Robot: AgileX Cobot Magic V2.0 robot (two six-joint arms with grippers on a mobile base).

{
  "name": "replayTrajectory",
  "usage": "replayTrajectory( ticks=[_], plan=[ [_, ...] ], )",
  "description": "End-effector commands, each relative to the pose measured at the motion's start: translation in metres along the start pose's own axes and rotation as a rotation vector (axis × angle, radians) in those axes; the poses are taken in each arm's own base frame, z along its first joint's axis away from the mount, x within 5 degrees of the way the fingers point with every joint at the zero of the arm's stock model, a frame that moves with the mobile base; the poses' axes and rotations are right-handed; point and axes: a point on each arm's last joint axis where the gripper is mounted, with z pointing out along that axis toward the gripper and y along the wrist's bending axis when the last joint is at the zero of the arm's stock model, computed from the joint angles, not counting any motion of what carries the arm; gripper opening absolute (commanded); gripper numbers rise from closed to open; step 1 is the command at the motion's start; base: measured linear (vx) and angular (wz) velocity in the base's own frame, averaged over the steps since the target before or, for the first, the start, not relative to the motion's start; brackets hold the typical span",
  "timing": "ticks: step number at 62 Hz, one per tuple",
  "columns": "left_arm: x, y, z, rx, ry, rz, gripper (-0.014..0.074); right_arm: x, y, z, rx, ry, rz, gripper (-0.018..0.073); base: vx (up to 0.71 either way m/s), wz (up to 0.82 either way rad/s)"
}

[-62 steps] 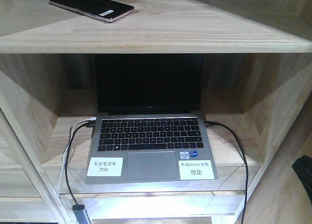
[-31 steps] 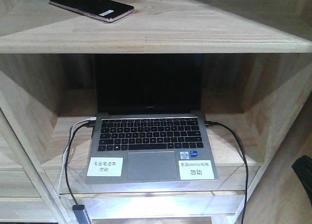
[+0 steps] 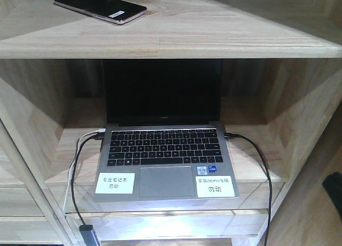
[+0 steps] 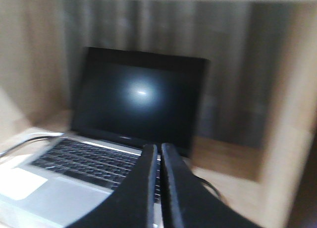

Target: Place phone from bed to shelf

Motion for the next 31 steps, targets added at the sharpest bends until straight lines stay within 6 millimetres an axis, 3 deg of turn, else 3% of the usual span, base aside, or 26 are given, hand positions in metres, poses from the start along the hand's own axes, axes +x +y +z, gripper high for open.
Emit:
replayTrajectory(
  ticks=[1,17,31],
  plan=[
    [-0.015,0.001,-0.003,-0.005,-0.108,-0.009,0.0001,-0.013,-0.004,0.0,0.06,-0.066,-0.007,-0.0004,0.0,0.0],
    [-0.015,0.001,-0.003,-0.005,-0.108,-0.009,0.0001,-0.001,-0.018,-0.003,0.254,0.065,0.009,-0.0004,0.0,0.0],
    [-0.015,0.001,-0.003,-0.005,-0.108,-0.009,0.0001,0.012,-0.022,-0.015,0.365,0.029,-0.004,-0.0004,0.0,0.0]
  ],
)
